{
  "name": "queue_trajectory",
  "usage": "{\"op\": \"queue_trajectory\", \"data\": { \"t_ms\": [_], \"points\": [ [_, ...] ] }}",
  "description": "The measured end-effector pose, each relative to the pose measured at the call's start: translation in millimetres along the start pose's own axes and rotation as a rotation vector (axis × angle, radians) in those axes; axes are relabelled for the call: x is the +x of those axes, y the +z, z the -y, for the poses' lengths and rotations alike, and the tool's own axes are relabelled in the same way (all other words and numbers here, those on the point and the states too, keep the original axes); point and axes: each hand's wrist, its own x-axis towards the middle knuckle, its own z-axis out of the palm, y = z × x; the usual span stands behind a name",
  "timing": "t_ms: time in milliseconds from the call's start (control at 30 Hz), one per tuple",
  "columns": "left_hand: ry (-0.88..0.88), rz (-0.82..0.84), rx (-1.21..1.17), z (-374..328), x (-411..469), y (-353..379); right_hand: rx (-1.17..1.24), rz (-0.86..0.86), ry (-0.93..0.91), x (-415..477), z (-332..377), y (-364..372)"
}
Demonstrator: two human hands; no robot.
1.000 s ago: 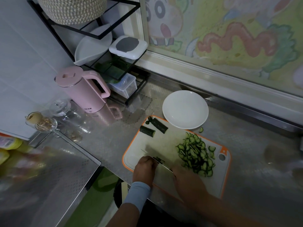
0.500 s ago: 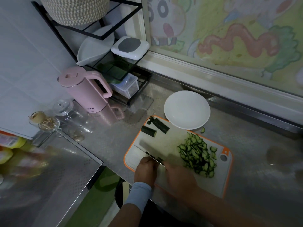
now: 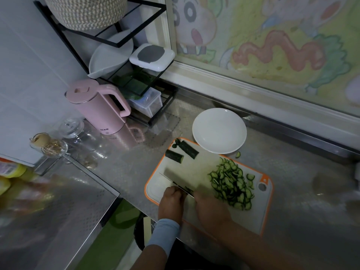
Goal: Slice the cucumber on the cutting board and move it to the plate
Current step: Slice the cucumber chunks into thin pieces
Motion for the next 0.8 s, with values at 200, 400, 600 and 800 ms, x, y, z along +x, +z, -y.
{"op": "queue_trajectory", "data": {
  "t_ms": [200,400,600,800],
  "points": [
    [-0.11,0.056,0.009,-5.7,-1.5,-6.7,0.056,-0.061,-0.022,-5.2,1.8,0.7],
    [-0.143,0.033,0.017,-8.2,-3.9,-7.2,0.097,-0.026,-0.034,-27.1,-14.9,-2.8],
    [-0.123,0.056,-0.007,-6.8,-5.1,-9.0,0.109,0.015,0.007,-25.2,-14.5,0.4],
    [-0.081,0.078,0.004,-2.3,-4.4,-10.3,-0.006,-0.096,-0.031,0.8,9.0,2.5]
  ]
}}
